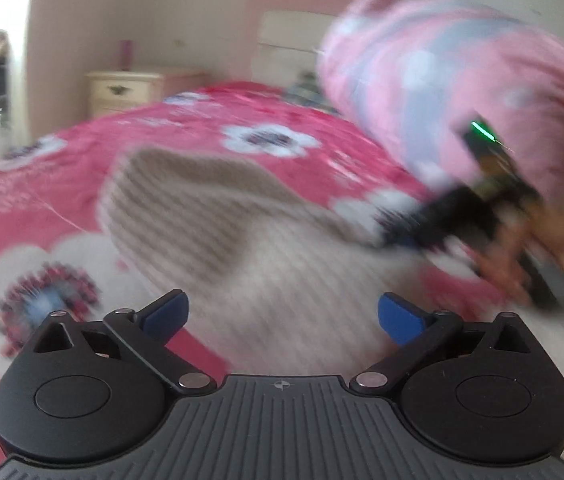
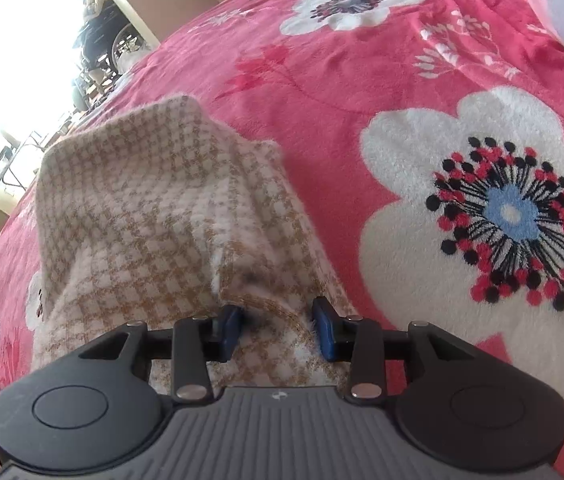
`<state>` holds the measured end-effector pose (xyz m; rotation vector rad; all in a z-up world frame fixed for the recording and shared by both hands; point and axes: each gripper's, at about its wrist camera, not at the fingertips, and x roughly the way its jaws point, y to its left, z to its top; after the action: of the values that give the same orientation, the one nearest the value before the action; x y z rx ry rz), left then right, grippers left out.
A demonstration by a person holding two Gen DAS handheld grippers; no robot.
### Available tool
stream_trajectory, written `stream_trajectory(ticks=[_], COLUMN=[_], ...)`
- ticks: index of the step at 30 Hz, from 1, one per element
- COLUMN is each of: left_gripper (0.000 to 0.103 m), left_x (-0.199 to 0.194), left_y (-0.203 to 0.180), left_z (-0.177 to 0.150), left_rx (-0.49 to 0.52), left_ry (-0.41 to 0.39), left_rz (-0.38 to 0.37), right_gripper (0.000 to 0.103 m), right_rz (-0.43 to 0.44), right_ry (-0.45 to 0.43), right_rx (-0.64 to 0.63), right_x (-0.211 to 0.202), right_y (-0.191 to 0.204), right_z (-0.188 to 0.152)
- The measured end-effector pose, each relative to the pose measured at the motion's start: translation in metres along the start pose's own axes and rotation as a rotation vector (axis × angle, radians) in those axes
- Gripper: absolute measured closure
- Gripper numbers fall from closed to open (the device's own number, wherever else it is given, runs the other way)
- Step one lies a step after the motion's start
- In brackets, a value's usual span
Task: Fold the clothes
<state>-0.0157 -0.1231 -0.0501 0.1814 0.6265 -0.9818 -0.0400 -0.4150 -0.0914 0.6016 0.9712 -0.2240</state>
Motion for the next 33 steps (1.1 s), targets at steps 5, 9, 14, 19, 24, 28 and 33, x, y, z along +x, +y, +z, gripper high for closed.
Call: stream_trajectory(ticks=[5,9,14,19,24,28,33], left_gripper=[0.001,0.005,0.015,0.023,0.023,0.013,0.013], left_x=[0.032,0.067,0.063,0.034,0.009,0.005,-0.002], left_y=[-0.039,-0.054,-0.05,-0.026,0.021,0.036,0.039], left_z=[-0.023,-0.028,-0.034,-0.036,-0.037,-0.041,-0.057], left_rx=[0.038,0.033,0.048,0.0,-0.106,-0.041,0.053], left_ry=[0.023,0.012,0.009,0.044,0.071,0.068,0.016], left_rz=[0.109,0.322,0.379,0.445,0.536,0.545,0.48], right_gripper=[0.062,0.062,0.062,0.061,0.061,0.062,0.062], right_rz=[-0.022,-0.036,-0.043,0.024,0.134,0.149,0.126], right_ry=[-0.024,-0.046,-0.072,-0.034,0.047,0.065,0.063], right_rx=[0.023,0.048,0.059,0.075,0.08,0.003,-0.094], right_x=[0.0,-0.002,-0.002,-0.006,-0.004,0.001,0.002], right_y=[0.003,0.003,0.005,0.008,0.021,0.039,0.044], right_z=[-0.004,-0.007,-0.012,-0.017,-0.033,-0.039,-0.037])
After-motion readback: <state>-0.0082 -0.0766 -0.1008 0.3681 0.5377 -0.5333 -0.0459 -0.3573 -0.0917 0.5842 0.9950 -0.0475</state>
